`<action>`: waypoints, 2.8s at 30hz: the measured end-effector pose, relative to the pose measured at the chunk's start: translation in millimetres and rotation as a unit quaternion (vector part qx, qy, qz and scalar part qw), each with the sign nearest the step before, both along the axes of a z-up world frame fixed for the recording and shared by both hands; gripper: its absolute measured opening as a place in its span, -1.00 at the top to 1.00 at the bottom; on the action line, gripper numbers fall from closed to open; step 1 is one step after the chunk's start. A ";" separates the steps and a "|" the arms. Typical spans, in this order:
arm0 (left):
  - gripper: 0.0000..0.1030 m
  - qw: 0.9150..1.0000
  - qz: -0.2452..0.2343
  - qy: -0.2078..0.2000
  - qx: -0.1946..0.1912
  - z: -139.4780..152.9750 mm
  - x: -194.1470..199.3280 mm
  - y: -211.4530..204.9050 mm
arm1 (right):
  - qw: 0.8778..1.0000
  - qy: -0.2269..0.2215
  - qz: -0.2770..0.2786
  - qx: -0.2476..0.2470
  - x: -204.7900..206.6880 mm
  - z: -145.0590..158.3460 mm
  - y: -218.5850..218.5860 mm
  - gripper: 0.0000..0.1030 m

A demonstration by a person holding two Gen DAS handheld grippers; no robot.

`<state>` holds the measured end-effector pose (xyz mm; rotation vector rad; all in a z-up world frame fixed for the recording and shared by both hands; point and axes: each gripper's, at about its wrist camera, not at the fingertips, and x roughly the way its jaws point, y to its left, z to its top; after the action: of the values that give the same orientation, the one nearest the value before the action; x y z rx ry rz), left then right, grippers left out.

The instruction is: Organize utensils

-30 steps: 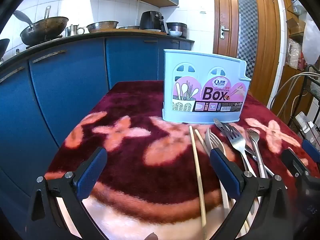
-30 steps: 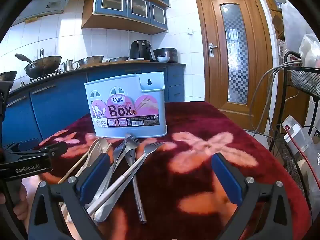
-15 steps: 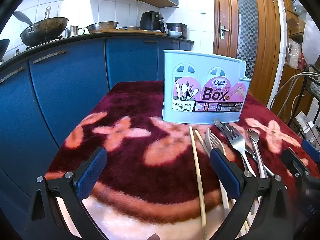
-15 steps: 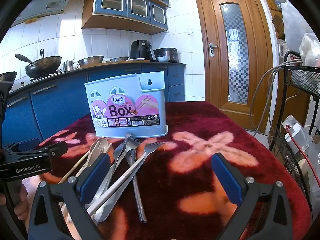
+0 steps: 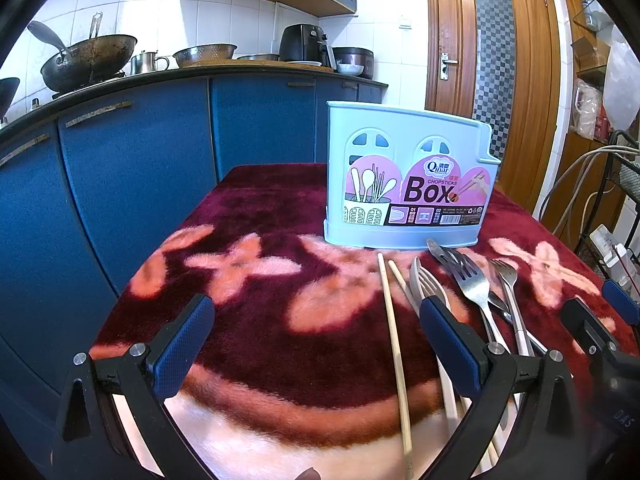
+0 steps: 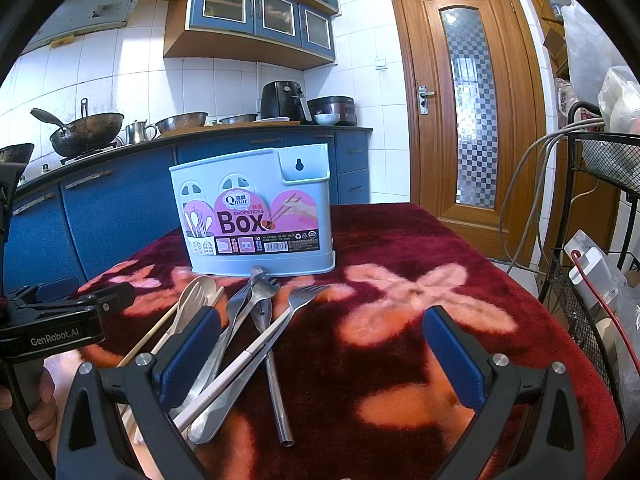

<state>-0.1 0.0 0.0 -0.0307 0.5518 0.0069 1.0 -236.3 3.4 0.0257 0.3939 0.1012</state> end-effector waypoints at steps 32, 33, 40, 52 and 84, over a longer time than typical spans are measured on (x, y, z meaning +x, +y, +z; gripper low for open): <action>-1.00 1.000 0.000 -0.001 -0.002 0.2 0.1 0.0 | 1.000 -0.001 0.000 0.001 -0.3 -0.3 -0.2 -1.00; -1.00 1.000 0.000 -0.001 -0.002 0.2 0.2 0.0 | 1.000 -0.001 0.000 0.001 -0.3 -0.4 -0.2 -1.00; -1.00 1.000 0.000 -0.001 -0.002 0.1 -0.1 0.3 | 1.000 -0.001 0.000 0.001 -0.3 -0.3 -0.1 -1.00; -1.00 1.000 0.000 -0.002 -0.003 0.2 -0.1 0.3 | 1.000 -0.001 0.000 0.001 -0.3 -0.2 -0.1 -1.00; -0.99 0.997 -0.036 0.072 0.005 1.3 30.5 -7.9 | 0.996 0.088 0.022 0.005 24.5 12.2 -7.3 -0.84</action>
<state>30.4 -7.9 1.3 -0.0015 0.6966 -0.0585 25.5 -243.6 15.6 0.0350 0.5695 0.1450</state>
